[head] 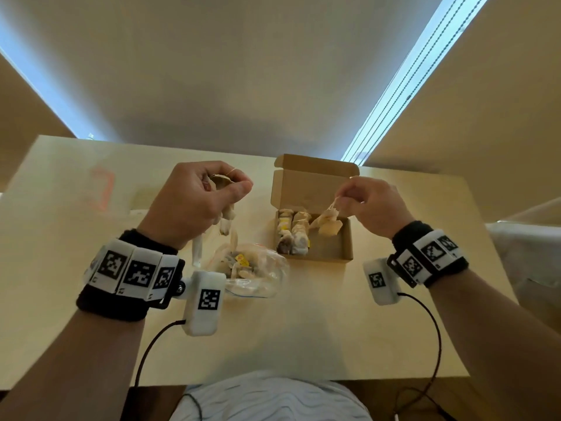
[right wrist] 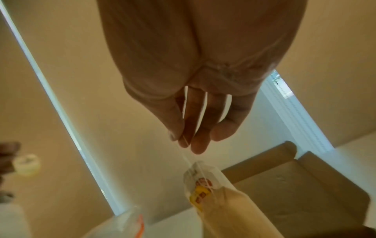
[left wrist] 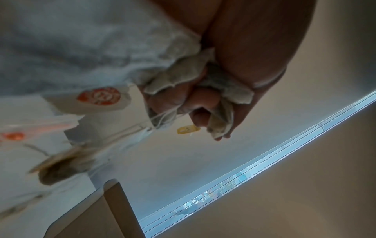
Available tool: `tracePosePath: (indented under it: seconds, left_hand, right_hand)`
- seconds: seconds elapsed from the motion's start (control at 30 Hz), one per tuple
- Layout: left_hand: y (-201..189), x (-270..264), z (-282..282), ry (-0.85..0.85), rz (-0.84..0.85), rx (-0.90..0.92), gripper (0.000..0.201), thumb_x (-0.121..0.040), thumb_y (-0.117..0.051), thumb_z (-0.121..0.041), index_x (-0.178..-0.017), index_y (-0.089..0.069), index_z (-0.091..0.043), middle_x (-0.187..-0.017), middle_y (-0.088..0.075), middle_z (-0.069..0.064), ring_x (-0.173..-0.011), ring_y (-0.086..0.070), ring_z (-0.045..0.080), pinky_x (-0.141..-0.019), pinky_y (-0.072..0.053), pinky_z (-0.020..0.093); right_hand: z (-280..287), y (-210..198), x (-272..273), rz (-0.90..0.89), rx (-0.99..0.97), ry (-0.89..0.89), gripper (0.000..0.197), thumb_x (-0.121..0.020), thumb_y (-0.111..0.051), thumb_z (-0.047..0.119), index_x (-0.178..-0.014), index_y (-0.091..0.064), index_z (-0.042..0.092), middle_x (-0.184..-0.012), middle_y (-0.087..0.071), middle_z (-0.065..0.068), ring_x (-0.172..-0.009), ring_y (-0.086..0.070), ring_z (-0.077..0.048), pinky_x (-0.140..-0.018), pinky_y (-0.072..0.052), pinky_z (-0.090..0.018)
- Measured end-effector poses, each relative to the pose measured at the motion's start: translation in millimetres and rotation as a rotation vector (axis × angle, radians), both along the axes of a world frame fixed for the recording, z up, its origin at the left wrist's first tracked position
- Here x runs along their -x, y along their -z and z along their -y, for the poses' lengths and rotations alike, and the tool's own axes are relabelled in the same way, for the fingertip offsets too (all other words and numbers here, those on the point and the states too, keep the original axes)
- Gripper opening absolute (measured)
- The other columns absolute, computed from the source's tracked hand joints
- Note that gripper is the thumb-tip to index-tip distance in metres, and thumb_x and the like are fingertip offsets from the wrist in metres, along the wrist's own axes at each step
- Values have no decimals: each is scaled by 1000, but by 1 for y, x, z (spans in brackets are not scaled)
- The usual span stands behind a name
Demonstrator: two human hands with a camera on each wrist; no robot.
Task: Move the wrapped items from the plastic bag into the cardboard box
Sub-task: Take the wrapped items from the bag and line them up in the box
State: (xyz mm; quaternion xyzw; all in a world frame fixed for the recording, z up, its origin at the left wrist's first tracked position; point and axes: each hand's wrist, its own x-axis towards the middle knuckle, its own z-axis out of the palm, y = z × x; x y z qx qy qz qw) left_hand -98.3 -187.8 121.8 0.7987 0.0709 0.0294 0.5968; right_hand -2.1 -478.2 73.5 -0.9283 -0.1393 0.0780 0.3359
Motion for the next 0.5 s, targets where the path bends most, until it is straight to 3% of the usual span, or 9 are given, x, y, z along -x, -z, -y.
tracePosePath:
  seconds: [0.3, 0.5]
  left_hand:
    - [13, 1, 15, 8, -61, 30, 6, -86, -72, -16, -84, -72, -10, -50, -60, 0, -43, -56, 9, -40, -41, 16]
    - [20, -1, 17, 2, -80, 27, 4, -85, -73, -14, -81, -73, -13, -54, -62, 8, -42, -54, 11, -40, -41, 18]
  right_hand:
    - [32, 78, -23, -229, 111, 98, 4, -91, -67, 19, -90, -70, 21, -85, -69, 8, -84, -64, -6, -66, -44, -14]
    - [24, 102, -49, -413, 33, 165, 3, -90, -69, 18, -93, -68, 18, -85, -74, 0, -78, -72, -14, -62, -54, -19]
